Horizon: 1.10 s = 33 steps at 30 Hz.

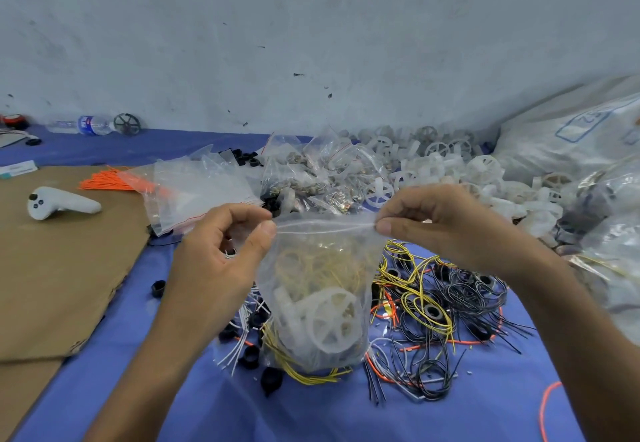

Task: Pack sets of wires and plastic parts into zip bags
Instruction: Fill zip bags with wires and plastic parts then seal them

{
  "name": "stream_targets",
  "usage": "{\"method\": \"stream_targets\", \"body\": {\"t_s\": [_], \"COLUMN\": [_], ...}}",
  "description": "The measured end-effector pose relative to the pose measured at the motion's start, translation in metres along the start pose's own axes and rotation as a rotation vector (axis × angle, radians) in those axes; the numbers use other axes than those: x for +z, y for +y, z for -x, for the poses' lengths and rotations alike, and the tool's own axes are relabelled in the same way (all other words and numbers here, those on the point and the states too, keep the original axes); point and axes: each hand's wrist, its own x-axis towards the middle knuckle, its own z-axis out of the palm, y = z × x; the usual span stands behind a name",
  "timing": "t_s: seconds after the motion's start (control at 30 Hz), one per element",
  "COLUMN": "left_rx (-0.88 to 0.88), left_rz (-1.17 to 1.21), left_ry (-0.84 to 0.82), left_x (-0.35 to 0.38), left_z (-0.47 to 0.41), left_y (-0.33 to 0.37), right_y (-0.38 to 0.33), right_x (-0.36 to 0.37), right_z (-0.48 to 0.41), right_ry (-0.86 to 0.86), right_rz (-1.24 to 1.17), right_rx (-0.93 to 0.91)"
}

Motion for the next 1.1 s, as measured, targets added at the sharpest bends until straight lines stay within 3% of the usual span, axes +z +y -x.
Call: {"method": "stream_targets", "body": {"t_s": [0.13,0.27,0.4,0.77,1.1], "left_rx": [0.266,0.423,0.416,0.333,0.376], "left_rz": [-0.356,-0.446,-0.311,-0.239,-0.363], "left_ry": [-0.126,-0.304,-0.326,-0.275,-0.251], "left_x": [0.009,0.026,0.033,0.034,0.035], "left_z": [-0.002,-0.010,-0.012,-0.008,-0.004], "left_y": [0.030,0.053,0.054,0.051,0.051], "right_y": [-0.012,-0.018,-0.017,-0.018,-0.018], "right_x": [0.007,0.010,0.011,0.017,0.032], "right_z": [0.005,0.011,0.019,0.021,0.017], "right_ry": [-0.011,-0.009,0.061,0.140,0.239], "right_rz": [0.048,0.085,0.094,0.016,0.161], "right_rx": [-0.041,-0.061,-0.056,-0.084,-0.143]}}
